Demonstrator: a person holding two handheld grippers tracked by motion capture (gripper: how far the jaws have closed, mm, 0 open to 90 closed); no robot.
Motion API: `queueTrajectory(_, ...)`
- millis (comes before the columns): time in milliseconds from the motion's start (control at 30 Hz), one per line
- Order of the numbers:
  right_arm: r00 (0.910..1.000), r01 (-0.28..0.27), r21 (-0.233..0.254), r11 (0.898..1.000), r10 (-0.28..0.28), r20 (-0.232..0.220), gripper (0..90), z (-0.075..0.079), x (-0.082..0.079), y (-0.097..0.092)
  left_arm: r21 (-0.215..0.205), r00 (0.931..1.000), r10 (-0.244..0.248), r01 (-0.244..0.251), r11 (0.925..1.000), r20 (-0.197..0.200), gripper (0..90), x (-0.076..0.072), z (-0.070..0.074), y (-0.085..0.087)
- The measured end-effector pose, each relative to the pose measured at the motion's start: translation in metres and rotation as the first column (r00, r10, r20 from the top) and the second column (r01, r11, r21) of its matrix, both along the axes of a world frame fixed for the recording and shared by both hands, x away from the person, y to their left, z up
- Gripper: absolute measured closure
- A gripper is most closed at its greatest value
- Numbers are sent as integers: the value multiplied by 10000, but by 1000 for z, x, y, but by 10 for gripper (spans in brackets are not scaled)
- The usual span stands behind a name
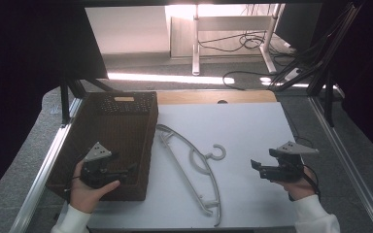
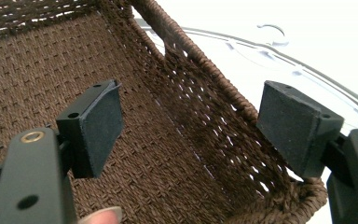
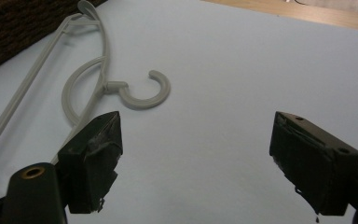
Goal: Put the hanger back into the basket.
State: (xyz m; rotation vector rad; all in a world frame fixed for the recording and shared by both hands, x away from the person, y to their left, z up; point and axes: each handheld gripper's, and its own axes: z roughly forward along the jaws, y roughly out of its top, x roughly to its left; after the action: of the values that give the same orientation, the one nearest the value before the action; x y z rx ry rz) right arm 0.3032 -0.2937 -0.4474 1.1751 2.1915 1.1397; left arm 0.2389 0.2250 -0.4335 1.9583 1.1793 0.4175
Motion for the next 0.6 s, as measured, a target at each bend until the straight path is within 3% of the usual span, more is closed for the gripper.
queueTrajectory(67, 9999, 105, -151, 9998, -106, -36, 176, -3, 2, -2, 38, 10000, 20, -20, 10000, -28, 217, -1, -1, 0)
queueTrajectory(233, 9996, 260, -17, 9997, -260, -57, 177, -3, 7, -1, -33, 9999, 140, -140, 9999, -33, 216, -6, -2, 5)
queueTrajectory(600, 9996, 103, -243, 9997, -109, -247, 197, -2, 9, 7, -45, 9995, 302, -302, 9995, 32, 214, -16, 2, 10)
